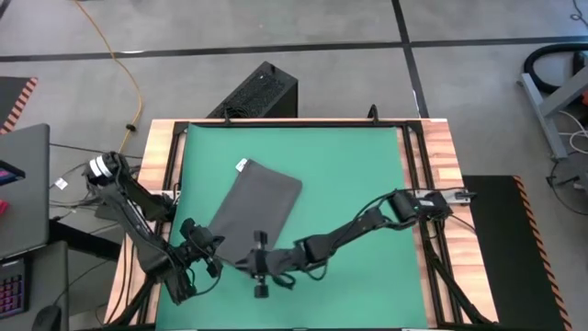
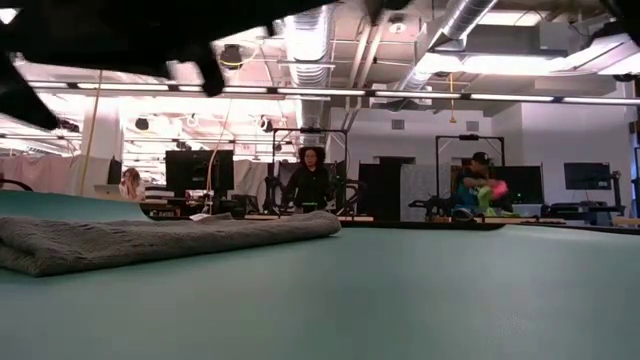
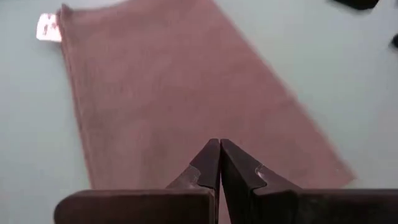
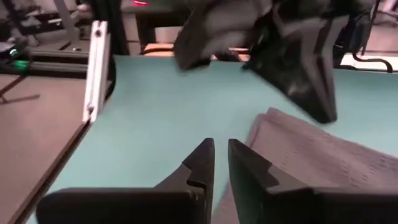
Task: Roll towel
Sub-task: Roll the gray towel
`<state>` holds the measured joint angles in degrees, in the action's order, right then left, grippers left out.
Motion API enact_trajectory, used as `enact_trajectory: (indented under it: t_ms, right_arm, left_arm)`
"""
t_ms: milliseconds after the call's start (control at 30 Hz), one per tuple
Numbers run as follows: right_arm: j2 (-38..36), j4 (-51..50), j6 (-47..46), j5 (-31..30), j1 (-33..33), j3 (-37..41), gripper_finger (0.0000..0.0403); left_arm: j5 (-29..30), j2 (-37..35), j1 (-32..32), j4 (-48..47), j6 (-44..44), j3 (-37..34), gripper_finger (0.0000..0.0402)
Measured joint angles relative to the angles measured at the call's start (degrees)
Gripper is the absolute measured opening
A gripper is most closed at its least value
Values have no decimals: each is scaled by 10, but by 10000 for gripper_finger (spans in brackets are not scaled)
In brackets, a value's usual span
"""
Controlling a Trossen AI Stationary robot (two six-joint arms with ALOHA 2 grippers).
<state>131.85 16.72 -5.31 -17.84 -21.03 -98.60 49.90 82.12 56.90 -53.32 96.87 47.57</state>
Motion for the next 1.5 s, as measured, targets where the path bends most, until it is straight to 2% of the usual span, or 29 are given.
enact_trajectory:
  t_ms: [133,300,600,867,1000,1200,1367,1500]
  right_arm:
    - [56,-66,-8,-2,10,-87,68]
    - [98,-157,-40,-3,17,-153,67]
    - [101,-279,-108,11,-3,-136,67]
    - [81,-461,-218,-1,-47,-140,67]
    - [67,-544,-281,-13,-69,-140,67]
    - [45,-647,-338,-36,-88,-136,67]
    - [4,-663,-336,-53,-98,-134,67]
    - [-45,-679,-317,-60,-101,-137,67]
  left_arm:
    - [2,34,17,1,34,0,0]
    - [3,55,34,8,73,-8,0]
    - [4,59,43,27,61,-10,0]
    - [17,59,43,103,-5,-10,0]
    - [19,59,43,177,-82,-10,0]
    - [9,59,40,276,-289,-4,0]
    - [-44,43,25,278,-422,22,18]
    - [-49,17,21,277,-510,39,54]
